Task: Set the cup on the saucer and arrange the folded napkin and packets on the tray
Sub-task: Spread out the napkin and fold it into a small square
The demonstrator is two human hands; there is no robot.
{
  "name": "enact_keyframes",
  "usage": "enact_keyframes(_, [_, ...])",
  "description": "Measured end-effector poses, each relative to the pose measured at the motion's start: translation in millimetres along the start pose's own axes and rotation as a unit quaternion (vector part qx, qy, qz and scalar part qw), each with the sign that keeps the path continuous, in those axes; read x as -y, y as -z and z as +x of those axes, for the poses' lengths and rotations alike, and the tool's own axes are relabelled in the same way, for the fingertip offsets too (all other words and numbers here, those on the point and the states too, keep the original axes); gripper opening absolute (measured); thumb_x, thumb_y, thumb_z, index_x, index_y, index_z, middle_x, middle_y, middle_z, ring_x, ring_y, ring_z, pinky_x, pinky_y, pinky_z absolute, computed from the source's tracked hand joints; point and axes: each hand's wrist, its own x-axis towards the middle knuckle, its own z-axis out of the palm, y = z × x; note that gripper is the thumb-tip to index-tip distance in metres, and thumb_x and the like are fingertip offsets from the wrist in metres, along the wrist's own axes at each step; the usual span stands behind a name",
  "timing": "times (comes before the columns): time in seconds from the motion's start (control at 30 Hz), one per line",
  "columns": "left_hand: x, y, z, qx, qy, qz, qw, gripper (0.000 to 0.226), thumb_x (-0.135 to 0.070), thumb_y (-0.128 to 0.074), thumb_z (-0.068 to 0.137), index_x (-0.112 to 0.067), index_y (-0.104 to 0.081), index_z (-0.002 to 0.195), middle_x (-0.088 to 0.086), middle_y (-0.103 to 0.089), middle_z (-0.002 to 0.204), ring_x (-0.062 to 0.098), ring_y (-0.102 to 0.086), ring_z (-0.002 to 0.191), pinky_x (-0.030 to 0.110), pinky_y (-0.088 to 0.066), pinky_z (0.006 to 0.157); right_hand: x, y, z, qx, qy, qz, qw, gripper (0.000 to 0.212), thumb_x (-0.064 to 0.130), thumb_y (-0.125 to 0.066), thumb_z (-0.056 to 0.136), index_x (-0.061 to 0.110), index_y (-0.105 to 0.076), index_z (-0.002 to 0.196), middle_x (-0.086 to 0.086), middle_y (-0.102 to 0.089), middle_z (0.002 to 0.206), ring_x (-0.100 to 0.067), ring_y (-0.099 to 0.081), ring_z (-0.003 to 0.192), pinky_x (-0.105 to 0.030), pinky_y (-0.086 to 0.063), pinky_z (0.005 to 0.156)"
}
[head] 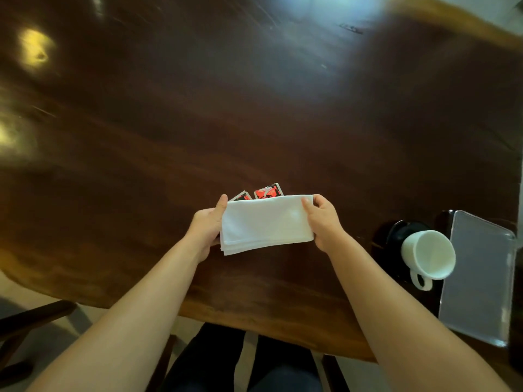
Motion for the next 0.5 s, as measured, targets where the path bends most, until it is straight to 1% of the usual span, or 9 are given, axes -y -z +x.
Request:
enact_keyframes(0.1, [2,-3,-2,0.002,0.001,-0.016,1.0,0.046,-0.06,-0.047,0.098,-0.023,-0.075,0.099,0.003,-0.078,0.095,0.024,-0.072,0.089,0.041,-0.057,0.076,-7,-2,-5,-0.01,-0.021,0.007,1.0,0.024,0.034,-0.04,0.105,0.025,-0.06,0.094,-0.007,-0.066,0.104,-0.029,-0.067,0.098,-0.051,-0.058,0.086])
enact_keyframes(0.17, [5,-4,-3,-0.009,-0.028,-0.001,1.0,0.047,-0.055,-0.047,0.1,-0.015,-0.073,0.102,0.01,-0.076,0.101,0.03,-0.072,0.094,0.048,-0.057,0.084,-12,-3,-8,-0.016,-0.023,-0.004,1.0,0.026,0.037,-0.038,0.105,0.025,-0.059,0.093,-0.007,-0.065,0.103,-0.029,-0.065,0.099,-0.051,-0.057,0.087])
enact_keyframes(0.2, [8,-4,-3,-0.027,-0.05,0.014,0.998,0.048,-0.052,-0.049,0.101,-0.009,-0.071,0.1,0.013,-0.074,0.099,0.033,-0.07,0.093,0.049,-0.057,0.083,-14,-3,-9,-0.018,-0.02,-0.019,0.999,0.027,0.037,-0.037,0.104,0.025,-0.058,0.093,-0.006,-0.064,0.102,-0.029,-0.065,0.098,-0.049,-0.057,0.085])
enact_keyframes(0.23, [11,-5,-4,-0.053,-0.084,0.039,0.994,0.048,-0.049,-0.05,0.101,-0.005,-0.066,0.092,0.015,-0.071,0.091,0.035,-0.067,0.086,0.048,-0.056,0.076,-17,-4,-10,-0.021,-0.011,-0.037,0.999,0.026,0.038,-0.036,0.104,0.025,-0.057,0.093,-0.005,-0.063,0.1,-0.027,-0.064,0.097,-0.045,-0.057,0.081])
enact_keyframes(0.3, [18,-3,-5,-0.113,-0.177,0.136,0.968,0.044,-0.047,-0.05,0.101,-0.011,-0.052,0.076,0.007,-0.058,0.073,0.026,-0.055,0.07,0.035,-0.044,0.057,-24,-4,-12,-0.033,0.033,-0.084,0.995,0.026,0.038,-0.036,0.104,0.025,-0.054,0.09,-0.001,-0.06,0.093,-0.022,-0.061,0.088,-0.035,-0.051,0.068])
enact_keyframes(0.33, [21,-2,-7,-0.136,-0.223,0.197,0.945,0.043,-0.048,-0.048,0.102,-0.015,-0.047,0.074,0.001,-0.055,0.069,0.02,-0.052,0.064,0.032,-0.039,0.052,-28,-4,-14,-0.046,0.067,-0.111,0.99,0.026,0.039,-0.036,0.105,0.026,-0.052,0.088,0.001,-0.059,0.088,-0.018,-0.058,0.081,-0.031,-0.046,0.063])
enact_keyframes(0.4, [28,1,-10,-0.16,-0.294,0.264,0.905,0.041,-0.05,-0.044,0.103,-0.018,-0.044,0.077,-0.003,-0.052,0.065,0.015,-0.049,0.056,0.031,-0.037,0.046,-36,-3,-22,-0.078,0.135,-0.154,0.976,0.027,0.038,-0.036,0.105,0.025,-0.049,0.085,0.003,-0.057,0.078,-0.013,-0.052,0.068,-0.031,-0.039,0.056])
enact_keyframes(0.47, [32,1,-10,-0.174,-0.322,0.276,0.889,0.04,-0.05,-0.042,0.103,-0.017,-0.044,0.081,-0.004,-0.052,0.064,0.012,-0.051,0.054,0.03,-0.038,0.043,-46,-3,-31,-0.097,0.171,-0.185,0.963,0.027,0.038,-0.035,0.106,0.024,-0.047,0.086,0.002,-0.057,0.071,-0.012,-0.051,0.06,-0.033,-0.04,0.05])
enact_keyframes(0.5, [34,0,-10,-0.182,-0.324,0.28,0.885,0.038,-0.049,-0.042,0.103,-0.017,-0.044,0.081,-0.005,-0.051,0.064,0.01,-0.051,0.054,0.027,-0.036,0.042,-51,-3,-35,-0.102,0.174,-0.195,0.96,0.026,0.039,-0.034,0.106,0.025,-0.046,0.087,0.001,-0.058,0.07,-0.013,-0.053,0.058,-0.034,-0.042,0.047])
